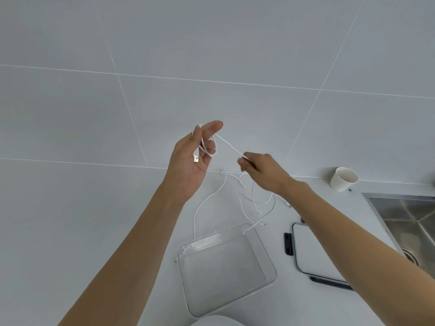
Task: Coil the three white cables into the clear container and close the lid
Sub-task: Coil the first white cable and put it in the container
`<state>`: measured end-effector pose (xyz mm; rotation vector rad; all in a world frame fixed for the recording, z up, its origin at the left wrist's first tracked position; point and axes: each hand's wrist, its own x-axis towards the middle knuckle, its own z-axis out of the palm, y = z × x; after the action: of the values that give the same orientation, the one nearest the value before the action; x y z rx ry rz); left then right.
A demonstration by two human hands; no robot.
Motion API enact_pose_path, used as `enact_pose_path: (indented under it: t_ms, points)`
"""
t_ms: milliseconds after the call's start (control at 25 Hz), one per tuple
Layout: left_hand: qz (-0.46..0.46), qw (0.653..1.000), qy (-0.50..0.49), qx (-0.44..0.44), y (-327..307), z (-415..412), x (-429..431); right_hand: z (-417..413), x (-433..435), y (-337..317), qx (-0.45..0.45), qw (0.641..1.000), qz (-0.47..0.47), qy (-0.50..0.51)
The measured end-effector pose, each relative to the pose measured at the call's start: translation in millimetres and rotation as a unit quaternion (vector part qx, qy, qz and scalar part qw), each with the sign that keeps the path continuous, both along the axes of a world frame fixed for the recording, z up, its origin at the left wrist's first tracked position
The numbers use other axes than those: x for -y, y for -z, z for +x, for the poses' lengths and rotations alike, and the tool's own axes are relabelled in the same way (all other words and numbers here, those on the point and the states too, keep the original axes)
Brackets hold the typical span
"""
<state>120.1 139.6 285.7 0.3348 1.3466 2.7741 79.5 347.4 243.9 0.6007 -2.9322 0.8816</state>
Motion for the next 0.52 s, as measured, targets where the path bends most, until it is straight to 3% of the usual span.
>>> enact_pose_path:
  t_ms: [200,320,400,520]
  points:
    - [-0.059,0.995,-0.085,-0.016,5.4,-11.3,-14.4,18.8,17.7,14.7,0.02,0.996,0.058,-0.06]
    - [-0.219,0.965,-0.127,-0.071,14.5,-19.5,-16.6,28.1,28.0,8.8,0.018,0.996,0.044,-0.08]
    - [-0.379,0.907,-0.134,-0.127,22.1,-22.8,-12.7,26.7,27.6,1.1,0.016,0.997,-0.001,-0.077]
    - [-0.58,0.782,-0.121,-0.195,28.0,-23.0,-6.1,18.6,17.6,-9.7,0.048,0.994,-0.08,-0.06]
